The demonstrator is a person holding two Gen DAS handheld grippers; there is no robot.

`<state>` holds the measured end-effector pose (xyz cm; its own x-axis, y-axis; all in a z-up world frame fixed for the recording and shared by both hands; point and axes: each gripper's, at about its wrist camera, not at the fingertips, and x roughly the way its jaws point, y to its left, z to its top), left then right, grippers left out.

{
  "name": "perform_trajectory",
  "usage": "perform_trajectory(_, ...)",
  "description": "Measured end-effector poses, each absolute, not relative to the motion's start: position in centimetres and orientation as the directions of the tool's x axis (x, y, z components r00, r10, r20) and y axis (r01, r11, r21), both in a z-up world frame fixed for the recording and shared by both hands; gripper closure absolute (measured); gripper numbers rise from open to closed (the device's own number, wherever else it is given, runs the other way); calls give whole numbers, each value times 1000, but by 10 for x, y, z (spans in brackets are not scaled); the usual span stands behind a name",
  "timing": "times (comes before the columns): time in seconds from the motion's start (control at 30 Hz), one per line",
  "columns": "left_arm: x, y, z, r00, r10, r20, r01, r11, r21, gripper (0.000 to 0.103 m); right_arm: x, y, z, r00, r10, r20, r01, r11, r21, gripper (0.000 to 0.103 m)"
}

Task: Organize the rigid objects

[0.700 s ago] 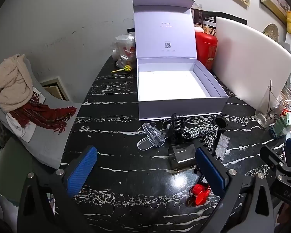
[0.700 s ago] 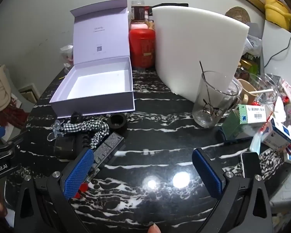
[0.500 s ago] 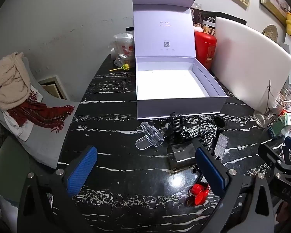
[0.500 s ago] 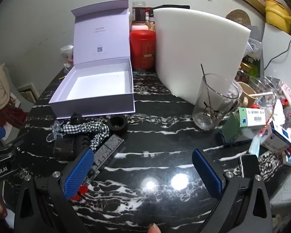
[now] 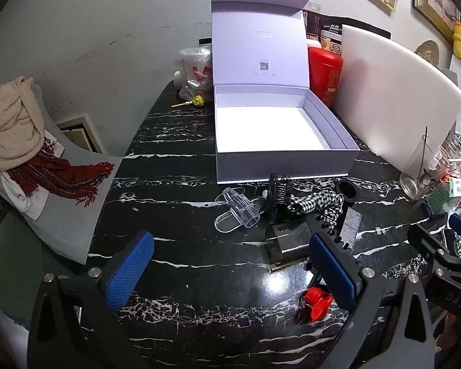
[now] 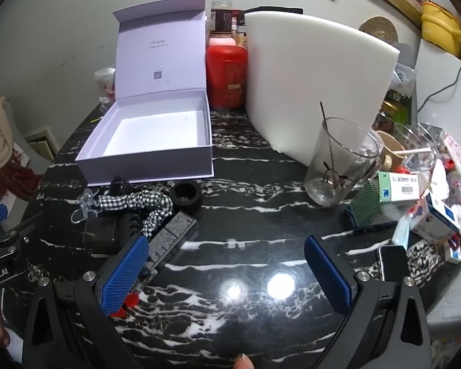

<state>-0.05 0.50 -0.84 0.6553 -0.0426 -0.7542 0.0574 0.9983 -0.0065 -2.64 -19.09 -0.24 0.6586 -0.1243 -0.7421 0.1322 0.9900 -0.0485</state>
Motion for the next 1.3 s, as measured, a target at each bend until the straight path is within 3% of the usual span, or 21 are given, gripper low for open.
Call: perform_trajectory(1.3,-5,8,-7,645,-54,-762,66,998,-15,0,-32,-188,-3,660,-101,-744,113,993,-34,0)
